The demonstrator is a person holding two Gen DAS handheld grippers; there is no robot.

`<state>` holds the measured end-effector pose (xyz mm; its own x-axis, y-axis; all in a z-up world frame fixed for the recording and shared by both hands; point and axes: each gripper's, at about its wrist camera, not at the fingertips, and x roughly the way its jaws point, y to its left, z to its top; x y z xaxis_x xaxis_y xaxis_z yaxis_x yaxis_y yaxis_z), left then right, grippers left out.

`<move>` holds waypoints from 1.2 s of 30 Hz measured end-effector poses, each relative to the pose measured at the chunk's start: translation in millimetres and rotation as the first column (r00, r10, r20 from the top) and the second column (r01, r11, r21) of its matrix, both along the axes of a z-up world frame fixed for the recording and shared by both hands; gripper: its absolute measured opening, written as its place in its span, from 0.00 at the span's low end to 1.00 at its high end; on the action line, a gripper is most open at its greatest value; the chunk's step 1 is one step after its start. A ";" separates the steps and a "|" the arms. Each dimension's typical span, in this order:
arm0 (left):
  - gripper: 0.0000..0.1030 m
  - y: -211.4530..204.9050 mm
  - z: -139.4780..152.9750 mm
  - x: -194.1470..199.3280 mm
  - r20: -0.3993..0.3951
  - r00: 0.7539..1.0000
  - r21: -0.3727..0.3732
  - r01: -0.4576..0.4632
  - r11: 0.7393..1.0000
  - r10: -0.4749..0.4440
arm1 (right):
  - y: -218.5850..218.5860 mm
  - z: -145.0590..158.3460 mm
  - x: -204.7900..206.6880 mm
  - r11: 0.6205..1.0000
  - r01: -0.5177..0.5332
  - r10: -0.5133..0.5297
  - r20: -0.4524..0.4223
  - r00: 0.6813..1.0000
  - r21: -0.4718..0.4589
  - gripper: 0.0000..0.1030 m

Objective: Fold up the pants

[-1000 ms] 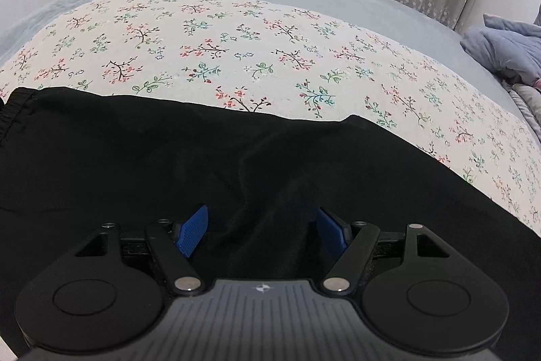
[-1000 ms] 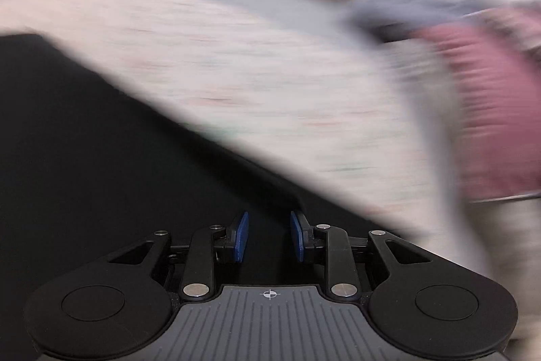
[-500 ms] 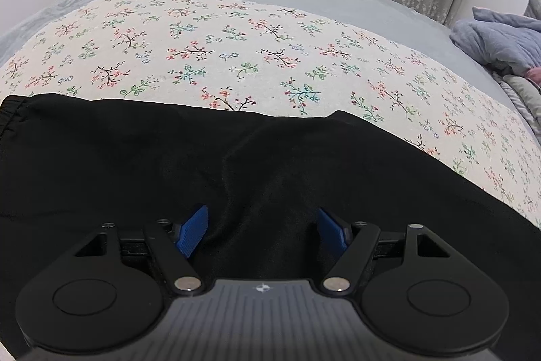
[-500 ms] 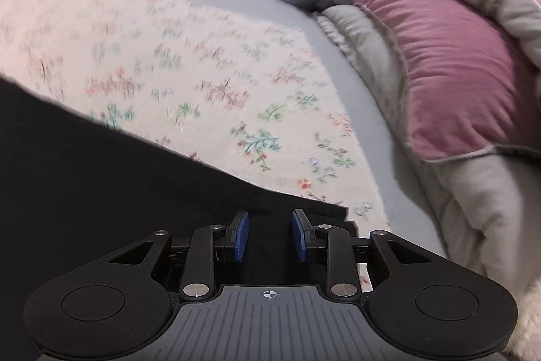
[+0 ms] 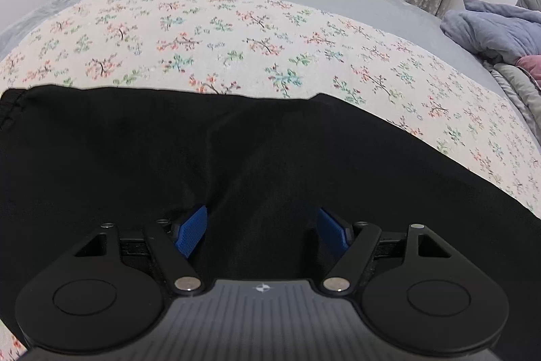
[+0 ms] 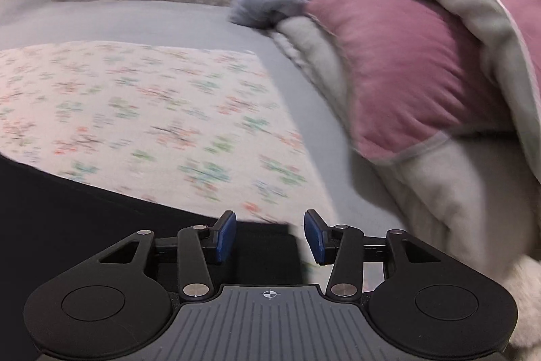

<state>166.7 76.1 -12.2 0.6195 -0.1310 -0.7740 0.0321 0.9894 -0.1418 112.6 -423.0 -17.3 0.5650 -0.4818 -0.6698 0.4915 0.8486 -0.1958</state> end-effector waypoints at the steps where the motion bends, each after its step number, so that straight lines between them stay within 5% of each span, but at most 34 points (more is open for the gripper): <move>1: 0.84 0.7 -0.2 -1.4 -0.004 1.000 -0.007 -0.001 1.000 0.001 | -11.3 1.0 -7.6 0.999 0.026 -0.027 0.024 0.999 0.034 0.42; 9: 0.84 -0.1 -1.8 -10.1 -0.008 1.000 0.000 -0.012 1.000 0.012 | -62.5 3.8 -62.4 0.966 0.068 -0.116 0.182 0.976 0.250 0.36; 18: 0.84 -9.5 -5.5 -1.0 -0.033 0.999 0.002 -0.031 1.000 0.031 | -38.6 -28.3 -23.4 0.993 -0.064 0.057 0.068 0.996 0.104 0.34; 30: 0.84 5.0 -2.9 0.3 -0.054 0.997 -0.049 -0.063 0.997 0.060 | -36.0 -18.8 -22.4 0.981 -0.074 0.055 0.105 0.993 0.180 0.39; 33: 0.84 2.9 -4.2 0.4 -0.058 0.997 -0.040 -0.062 0.997 0.060 | -32.6 -25.1 -18.6 0.979 -0.085 0.074 0.062 0.995 0.183 0.24; 35: 0.84 2.3 -3.7 0.2 -0.056 0.997 -0.034 -0.060 0.998 0.058 | -30.3 -22.3 -15.4 0.979 -0.093 0.080 0.075 0.994 0.182 0.00; 36: 0.84 2.6 -3.4 0.0 -0.055 0.997 -0.035 -0.059 0.998 0.057 | -28.0 -17.8 -14.2 0.982 -0.089 0.075 0.089 0.993 0.166 0.00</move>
